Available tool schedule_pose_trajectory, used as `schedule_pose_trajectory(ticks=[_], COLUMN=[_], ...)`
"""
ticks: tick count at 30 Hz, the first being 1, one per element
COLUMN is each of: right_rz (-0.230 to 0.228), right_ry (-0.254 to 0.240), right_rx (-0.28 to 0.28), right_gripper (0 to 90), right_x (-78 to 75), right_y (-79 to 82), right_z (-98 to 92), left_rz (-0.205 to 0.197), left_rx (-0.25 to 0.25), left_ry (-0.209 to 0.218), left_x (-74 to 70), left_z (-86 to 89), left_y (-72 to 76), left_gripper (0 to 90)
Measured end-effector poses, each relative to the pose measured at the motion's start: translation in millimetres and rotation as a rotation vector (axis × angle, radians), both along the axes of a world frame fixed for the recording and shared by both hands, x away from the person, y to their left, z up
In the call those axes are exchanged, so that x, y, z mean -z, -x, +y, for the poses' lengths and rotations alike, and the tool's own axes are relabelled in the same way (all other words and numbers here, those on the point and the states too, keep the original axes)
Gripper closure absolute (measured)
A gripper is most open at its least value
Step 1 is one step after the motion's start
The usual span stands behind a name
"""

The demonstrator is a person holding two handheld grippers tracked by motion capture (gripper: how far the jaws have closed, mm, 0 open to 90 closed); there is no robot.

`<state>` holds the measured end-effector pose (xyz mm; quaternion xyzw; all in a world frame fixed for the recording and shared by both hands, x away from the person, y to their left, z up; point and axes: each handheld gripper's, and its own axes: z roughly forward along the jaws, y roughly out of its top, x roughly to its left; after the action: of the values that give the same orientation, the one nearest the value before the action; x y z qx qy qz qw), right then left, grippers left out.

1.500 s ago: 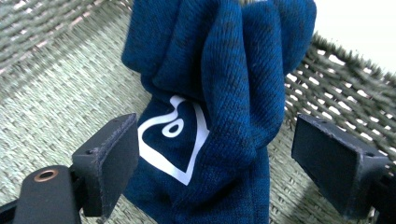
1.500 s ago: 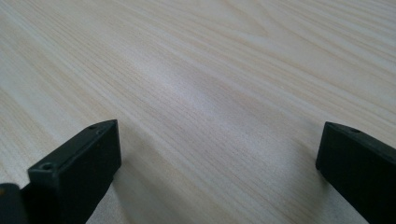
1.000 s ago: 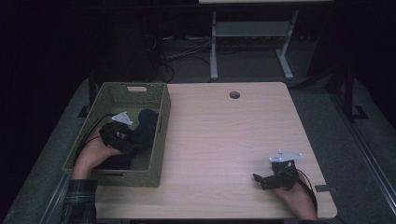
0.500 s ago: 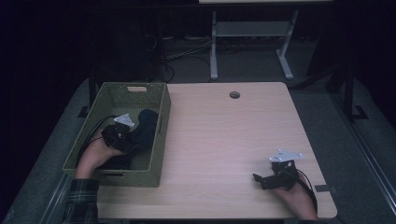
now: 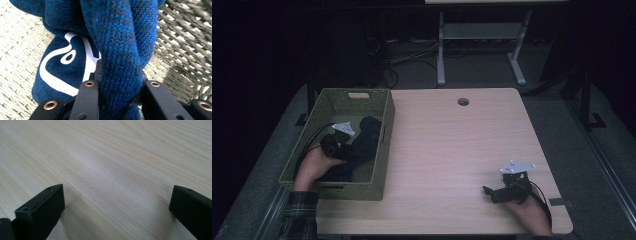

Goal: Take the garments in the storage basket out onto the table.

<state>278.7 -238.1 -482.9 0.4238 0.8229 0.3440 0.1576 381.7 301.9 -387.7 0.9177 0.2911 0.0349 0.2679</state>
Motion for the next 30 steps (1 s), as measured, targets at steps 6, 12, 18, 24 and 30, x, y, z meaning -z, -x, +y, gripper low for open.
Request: schedule_pose_trajectory(ticks=[6, 12, 18, 24, 30], right_rz=[0.0, 0.001, 0.0, 0.002, 0.001], right_ry=[0.0, 0.0, 0.0, -0.002, -0.001], right_rx=[0.0, 0.001, 0.001, 0.0, 0.0], right_gripper=[0.0, 0.0, 0.0, 0.0, 0.0], right_x=[0.0, 0.0, 0.0, -0.1, -0.1], right_y=[0.0, 0.1, 0.1, 0.2, 0.1], right_z=[0.0, 0.0, 0.0, 0.1, 0.1], left_rz=[-0.019, -0.044, -0.059, -0.086, -0.111], left_rx=[-0.014, -0.036, -0.061, -0.063, -0.072], left_ry=[0.017, 0.049, 0.07, 0.084, 0.1], left_x=[-7.7, -18.8, -28.1, -37.4, -48.8], left_z=[4.5, 9.6, 13.9, 15.2, 16.7], left_y=[2.2, 5.8, 8.7, 11.5, 14.1], left_gripper=[74.0, 74.2, 74.3, 74.5, 74.6])
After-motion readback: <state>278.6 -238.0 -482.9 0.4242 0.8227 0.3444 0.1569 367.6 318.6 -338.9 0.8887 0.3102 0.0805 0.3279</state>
